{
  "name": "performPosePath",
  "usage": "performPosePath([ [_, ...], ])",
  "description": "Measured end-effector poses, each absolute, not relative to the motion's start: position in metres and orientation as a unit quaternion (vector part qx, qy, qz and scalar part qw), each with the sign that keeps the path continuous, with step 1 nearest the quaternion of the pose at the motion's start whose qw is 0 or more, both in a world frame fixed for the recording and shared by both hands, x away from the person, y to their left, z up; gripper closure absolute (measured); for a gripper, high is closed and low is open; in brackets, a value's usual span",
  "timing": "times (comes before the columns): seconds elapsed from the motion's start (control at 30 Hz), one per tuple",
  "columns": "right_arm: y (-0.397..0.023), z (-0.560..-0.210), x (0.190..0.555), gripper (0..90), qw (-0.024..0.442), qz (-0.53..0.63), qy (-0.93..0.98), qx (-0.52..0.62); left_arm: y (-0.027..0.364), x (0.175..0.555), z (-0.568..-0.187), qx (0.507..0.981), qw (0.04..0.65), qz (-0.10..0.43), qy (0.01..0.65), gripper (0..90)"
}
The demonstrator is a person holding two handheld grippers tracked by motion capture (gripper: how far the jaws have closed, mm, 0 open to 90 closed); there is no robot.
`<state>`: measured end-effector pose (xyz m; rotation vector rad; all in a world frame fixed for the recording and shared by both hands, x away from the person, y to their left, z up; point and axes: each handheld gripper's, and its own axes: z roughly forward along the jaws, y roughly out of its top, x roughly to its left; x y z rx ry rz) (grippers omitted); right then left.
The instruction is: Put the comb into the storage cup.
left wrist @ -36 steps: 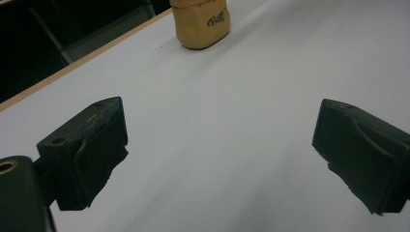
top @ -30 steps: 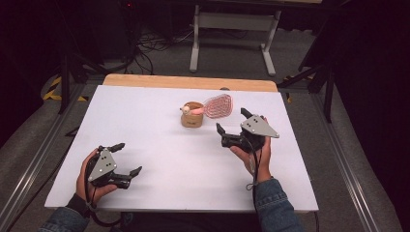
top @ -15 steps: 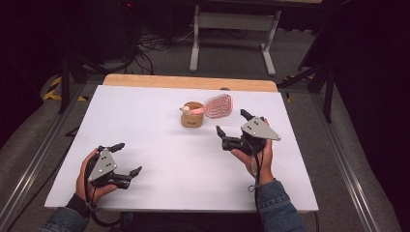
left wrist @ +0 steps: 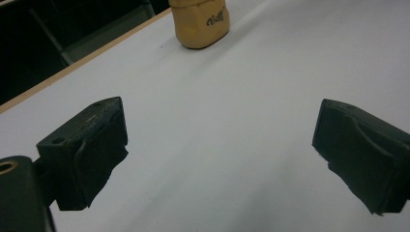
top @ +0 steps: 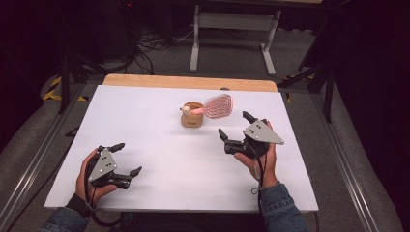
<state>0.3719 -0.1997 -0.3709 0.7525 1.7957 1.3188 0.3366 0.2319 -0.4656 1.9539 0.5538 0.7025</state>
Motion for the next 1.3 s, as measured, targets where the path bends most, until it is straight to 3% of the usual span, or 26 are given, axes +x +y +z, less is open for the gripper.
performPosePath([
  [1.3, -0.204, -0.366, 0.347, 7.0, 0.383, 0.524, 0.713, 0.266, 0.231, 0.336, -0.466, 0.802, 0.473, 0.286, 0.225, 6.3],
])
